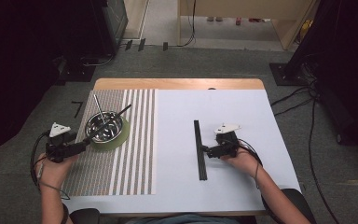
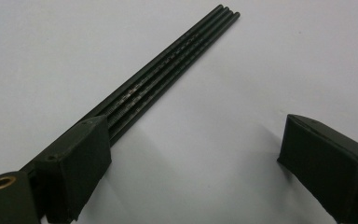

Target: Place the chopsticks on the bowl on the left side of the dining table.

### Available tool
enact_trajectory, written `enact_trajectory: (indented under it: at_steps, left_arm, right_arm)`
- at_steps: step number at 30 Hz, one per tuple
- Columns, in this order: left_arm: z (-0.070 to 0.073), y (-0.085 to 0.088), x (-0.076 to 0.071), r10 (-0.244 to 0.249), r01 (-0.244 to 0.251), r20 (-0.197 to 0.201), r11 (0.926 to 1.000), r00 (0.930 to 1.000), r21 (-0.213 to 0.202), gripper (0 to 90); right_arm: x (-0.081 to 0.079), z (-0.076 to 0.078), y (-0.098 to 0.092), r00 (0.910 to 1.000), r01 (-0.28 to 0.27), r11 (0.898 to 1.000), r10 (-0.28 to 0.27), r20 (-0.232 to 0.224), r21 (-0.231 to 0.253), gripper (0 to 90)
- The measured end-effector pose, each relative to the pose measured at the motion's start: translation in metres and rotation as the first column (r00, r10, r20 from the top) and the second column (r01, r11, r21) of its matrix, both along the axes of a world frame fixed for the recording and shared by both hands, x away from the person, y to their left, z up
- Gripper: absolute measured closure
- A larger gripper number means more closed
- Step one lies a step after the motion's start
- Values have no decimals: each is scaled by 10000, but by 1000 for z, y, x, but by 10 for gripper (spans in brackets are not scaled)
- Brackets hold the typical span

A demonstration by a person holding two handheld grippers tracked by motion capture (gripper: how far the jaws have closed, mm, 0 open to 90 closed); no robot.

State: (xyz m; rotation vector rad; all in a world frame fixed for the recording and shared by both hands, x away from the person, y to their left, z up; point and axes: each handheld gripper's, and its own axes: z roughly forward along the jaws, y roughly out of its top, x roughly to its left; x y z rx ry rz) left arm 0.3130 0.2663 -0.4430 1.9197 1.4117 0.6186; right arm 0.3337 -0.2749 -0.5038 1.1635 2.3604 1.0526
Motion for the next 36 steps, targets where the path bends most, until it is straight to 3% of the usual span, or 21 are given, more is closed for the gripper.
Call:
enact_trajectory:
  at_steps: [36]
  left_arm:
    - [-3,11,20,888,-887,138,9960,9960,-85,461]
  right_arm:
    - [0,0,0,10000,-1,10000,1,50,-57,83]
